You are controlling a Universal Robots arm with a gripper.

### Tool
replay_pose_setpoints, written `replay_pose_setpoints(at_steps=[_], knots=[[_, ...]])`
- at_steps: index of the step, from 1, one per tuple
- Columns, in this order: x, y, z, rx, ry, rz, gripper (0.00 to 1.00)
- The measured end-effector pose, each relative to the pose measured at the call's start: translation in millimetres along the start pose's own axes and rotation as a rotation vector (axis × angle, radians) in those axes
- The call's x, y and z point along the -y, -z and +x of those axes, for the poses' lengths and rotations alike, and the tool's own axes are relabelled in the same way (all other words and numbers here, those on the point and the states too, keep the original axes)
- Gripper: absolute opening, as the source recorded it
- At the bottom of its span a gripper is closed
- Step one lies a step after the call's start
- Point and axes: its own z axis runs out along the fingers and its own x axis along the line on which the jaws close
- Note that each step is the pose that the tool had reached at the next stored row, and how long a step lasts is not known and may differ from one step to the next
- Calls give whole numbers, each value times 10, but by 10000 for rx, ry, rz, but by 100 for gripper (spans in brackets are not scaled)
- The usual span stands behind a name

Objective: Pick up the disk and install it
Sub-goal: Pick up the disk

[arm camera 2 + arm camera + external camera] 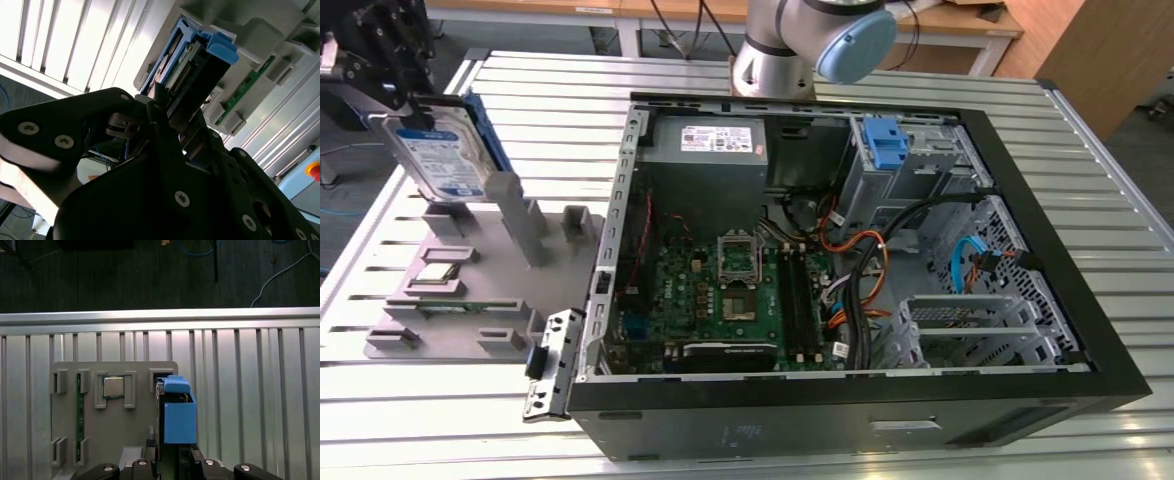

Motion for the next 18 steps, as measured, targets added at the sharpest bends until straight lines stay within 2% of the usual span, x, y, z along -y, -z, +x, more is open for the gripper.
replay_pose_setpoints(at_steps=[12,14,18], knots=[[-7,426,-22,75,1,-2,35],[-7,466,-24,87,2,-2,35],[-8,471,-24,103,2,-4,35]])
